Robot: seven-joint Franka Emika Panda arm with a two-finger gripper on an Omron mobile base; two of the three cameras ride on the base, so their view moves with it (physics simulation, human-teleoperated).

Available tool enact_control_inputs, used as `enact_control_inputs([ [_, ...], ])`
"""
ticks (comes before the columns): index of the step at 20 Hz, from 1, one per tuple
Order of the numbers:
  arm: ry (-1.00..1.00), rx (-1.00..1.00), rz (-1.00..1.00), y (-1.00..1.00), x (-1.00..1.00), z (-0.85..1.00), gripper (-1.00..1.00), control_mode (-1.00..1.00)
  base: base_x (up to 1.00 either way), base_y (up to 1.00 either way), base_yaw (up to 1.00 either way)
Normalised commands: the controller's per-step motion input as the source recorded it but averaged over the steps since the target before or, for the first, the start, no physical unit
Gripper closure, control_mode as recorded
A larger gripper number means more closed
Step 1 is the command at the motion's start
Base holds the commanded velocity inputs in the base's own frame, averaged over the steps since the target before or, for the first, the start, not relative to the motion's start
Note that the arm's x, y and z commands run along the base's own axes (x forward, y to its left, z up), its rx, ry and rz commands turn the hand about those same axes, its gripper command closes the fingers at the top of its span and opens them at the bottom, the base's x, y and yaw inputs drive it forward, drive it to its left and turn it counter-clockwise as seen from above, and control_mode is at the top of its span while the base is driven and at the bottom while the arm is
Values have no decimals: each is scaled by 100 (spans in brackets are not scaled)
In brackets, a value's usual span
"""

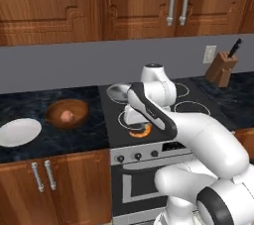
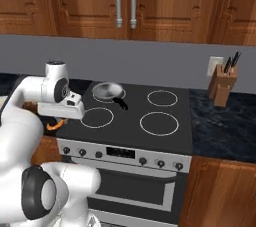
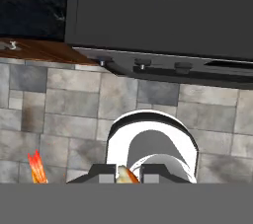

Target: Place the shrimp on the plate and place the onion on the same plate.

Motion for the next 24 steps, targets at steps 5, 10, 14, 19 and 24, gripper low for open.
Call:
enact_control_inputs([
  [5, 0, 0, 0, 0, 0, 0, 100, 100, -18, 100, 0],
  [10, 0, 0, 0, 0, 0, 0, 100, 100, 0, 99, 0],
  [14, 0, 0, 0, 0, 0, 0, 100, 100, 3, 51, 0],
  [19, 0, 0, 0, 0, 0, 0, 100, 100, 40, 21, -1],
  [24, 0, 0, 0, 0, 0, 0, 100, 100, 44, 3, -2],
])
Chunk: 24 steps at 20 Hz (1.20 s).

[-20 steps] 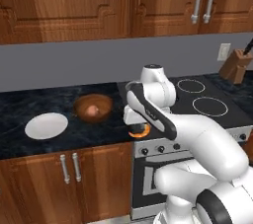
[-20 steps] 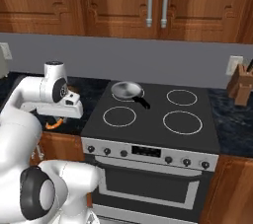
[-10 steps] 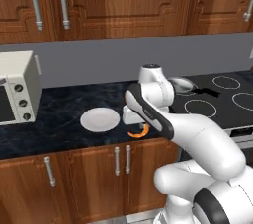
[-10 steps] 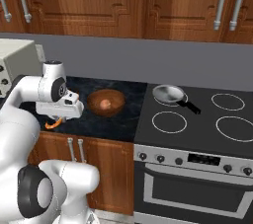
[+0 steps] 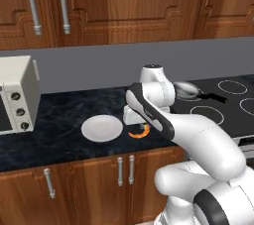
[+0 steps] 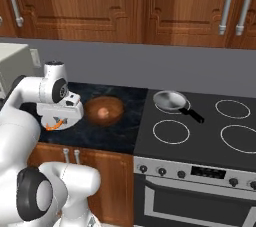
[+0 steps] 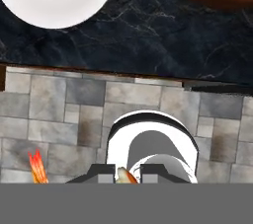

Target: Place the shrimp on the plate and place the onion on the same plate.

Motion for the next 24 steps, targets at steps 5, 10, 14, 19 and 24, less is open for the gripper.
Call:
enact_control_inputs([
  [5, 0, 0, 0, 0, 0, 0, 100, 100, 34, 8, -6],
  [10, 0, 0, 0, 0, 0, 0, 100, 100, 39, 13, -7],
  [14, 0, 0, 0, 0, 0, 0, 100, 100, 43, 11, -1],
  [19, 0, 0, 0, 0, 0, 0, 100, 100, 31, 29, 0],
  [24, 0, 0, 0, 0, 0, 0, 100, 100, 25, 18, 1],
])
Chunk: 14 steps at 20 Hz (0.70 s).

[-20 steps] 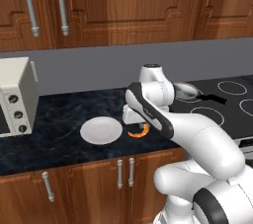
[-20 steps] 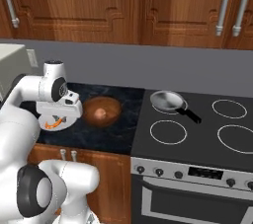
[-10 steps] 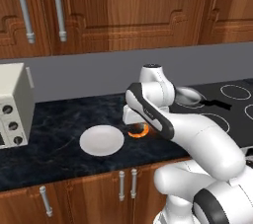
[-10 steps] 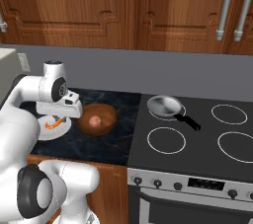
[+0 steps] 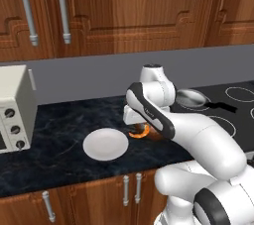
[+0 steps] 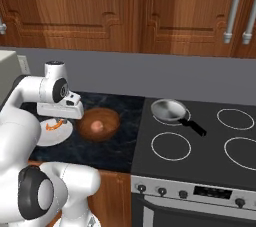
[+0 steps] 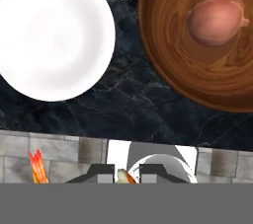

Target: Place the shrimp on the plate and place the onion on the same plate.

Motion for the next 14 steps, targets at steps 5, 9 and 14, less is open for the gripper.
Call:
enact_control_inputs([
  [5, 0, 0, 0, 0, 0, 0, 100, 100, 37, 19, 3],
  [9, 0, 0, 0, 0, 0, 0, 100, 100, 42, 13, 5],
  [14, 0, 0, 0, 0, 0, 0, 100, 100, 44, 13, 5],
])
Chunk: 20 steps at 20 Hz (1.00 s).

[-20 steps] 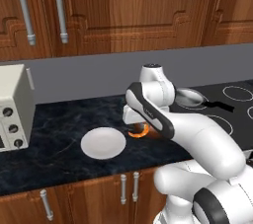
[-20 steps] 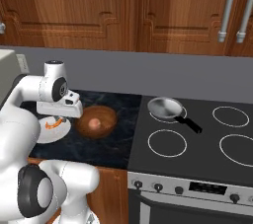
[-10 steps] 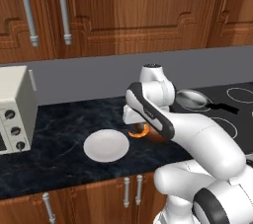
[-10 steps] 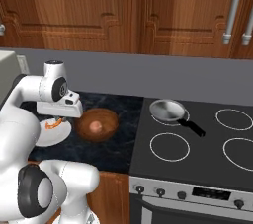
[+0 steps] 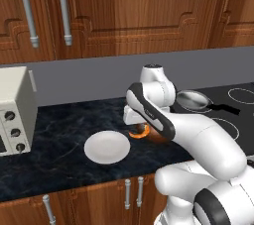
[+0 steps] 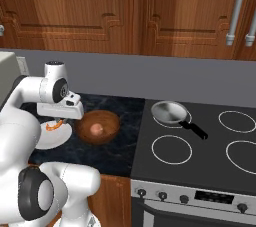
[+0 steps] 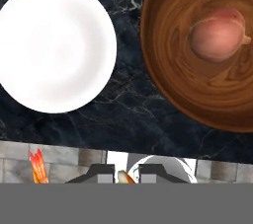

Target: Place the shrimp on the plate and place the onion on the same plate.

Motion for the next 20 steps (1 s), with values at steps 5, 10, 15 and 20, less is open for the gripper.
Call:
enact_control_inputs([
  [5, 0, 0, 2, 23, 13, -1, 100, -100, 25, 20, 3],
  [10, 3, 0, 7, 68, 16, -15, 100, -100, 0, 0, 0],
  [15, 5, 0, 12, 54, 10, -24, 100, -100, 0, 0, 0],
  [20, 3, 0, 10, 56, 9, -23, 100, -100, 0, 0, 0],
])
